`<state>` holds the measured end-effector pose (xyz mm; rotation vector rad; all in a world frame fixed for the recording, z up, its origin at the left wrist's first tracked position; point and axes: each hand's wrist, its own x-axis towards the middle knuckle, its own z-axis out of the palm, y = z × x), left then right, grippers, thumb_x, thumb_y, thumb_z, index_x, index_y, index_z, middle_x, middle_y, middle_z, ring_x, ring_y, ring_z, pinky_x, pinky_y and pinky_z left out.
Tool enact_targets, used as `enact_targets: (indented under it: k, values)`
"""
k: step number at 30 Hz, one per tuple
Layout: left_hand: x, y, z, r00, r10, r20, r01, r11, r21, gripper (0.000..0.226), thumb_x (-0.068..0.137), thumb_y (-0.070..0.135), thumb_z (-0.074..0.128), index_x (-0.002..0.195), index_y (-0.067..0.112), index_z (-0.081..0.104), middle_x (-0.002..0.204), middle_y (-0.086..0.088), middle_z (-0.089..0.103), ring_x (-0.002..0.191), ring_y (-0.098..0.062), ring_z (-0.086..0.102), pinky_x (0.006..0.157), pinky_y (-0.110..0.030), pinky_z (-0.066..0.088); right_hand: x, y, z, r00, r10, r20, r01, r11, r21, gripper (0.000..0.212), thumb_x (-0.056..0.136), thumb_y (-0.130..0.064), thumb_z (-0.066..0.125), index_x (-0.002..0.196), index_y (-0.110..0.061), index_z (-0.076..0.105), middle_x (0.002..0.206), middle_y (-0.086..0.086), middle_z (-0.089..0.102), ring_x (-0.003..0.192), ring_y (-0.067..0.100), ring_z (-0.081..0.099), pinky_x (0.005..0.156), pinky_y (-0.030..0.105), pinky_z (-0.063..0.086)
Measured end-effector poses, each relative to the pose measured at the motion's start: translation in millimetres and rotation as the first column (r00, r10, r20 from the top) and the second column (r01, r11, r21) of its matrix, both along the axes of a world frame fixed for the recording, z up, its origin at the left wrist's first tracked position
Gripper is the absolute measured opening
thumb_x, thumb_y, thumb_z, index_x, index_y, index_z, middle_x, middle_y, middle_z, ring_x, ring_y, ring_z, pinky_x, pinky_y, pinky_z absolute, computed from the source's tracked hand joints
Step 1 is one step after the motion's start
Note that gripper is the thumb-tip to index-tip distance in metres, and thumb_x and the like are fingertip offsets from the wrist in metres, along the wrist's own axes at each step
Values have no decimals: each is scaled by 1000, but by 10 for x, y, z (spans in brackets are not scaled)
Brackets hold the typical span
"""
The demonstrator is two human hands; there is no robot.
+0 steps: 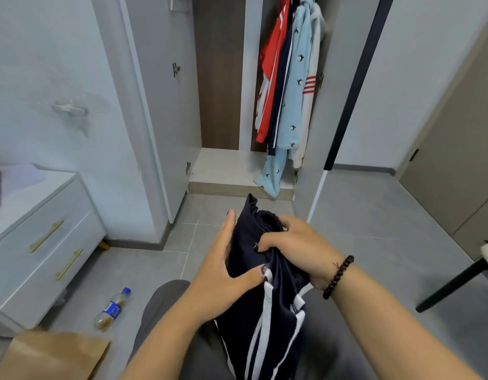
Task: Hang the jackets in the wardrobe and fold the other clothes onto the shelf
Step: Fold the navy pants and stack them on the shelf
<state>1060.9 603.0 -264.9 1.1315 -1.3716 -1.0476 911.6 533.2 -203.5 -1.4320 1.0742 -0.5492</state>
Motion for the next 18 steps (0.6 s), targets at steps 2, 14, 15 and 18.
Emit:
enact_targets:
  k: [2, 14, 15, 18]
  values:
    - [-34, 70, -45, 995, 20, -100, -23, 999, -35, 107, 69, 66, 72, 151, 38, 11, 152, 33, 24, 140, 9, 24, 109, -15, 32, 127, -80, 100, 997, -58, 53, 57, 998, 23, 27, 73, -5, 66, 100, -5, 63, 81, 11, 70, 69, 23, 68, 63, 33, 56]
    - [604, 12, 260, 737, 674, 51, -649, 727, -225, 89, 73, 24, 79, 131, 67, 27, 128, 37, 48, 118, 15, 47, 97, -19, 48, 1581, -269, 838, 919, -135, 371, 118, 991, 69, 25, 77, -3, 62, 99, -6, 52, 87, 12, 54, 72, 25, 57, 64, 35, 49]
    - [691, 8, 301, 698, 714, 54, -685, 688, -240, 87, 78, 16, 74, 124, 73, 28, 120, 42, 51, 111, 20, 49, 88, -8, 48, 1651, -249, 956, 902, -132, 412, 107, 991, 83, 28, 78, -4, 62, 104, -4, 52, 87, 12, 56, 70, 26, 59, 60, 32, 51]
    - [912, 76, 565, 621, 780, 70, -744, 615, -261, 76, 82, 3, 61, 124, 64, 41, 104, 25, 64, 97, 3, 62, 65, 0, 46, 1699, -201, 1310, 864, -99, 493, 74, 995, 68, 36, 79, -6, 63, 113, 0, 57, 85, 10, 62, 66, 23, 63, 51, 27, 52]
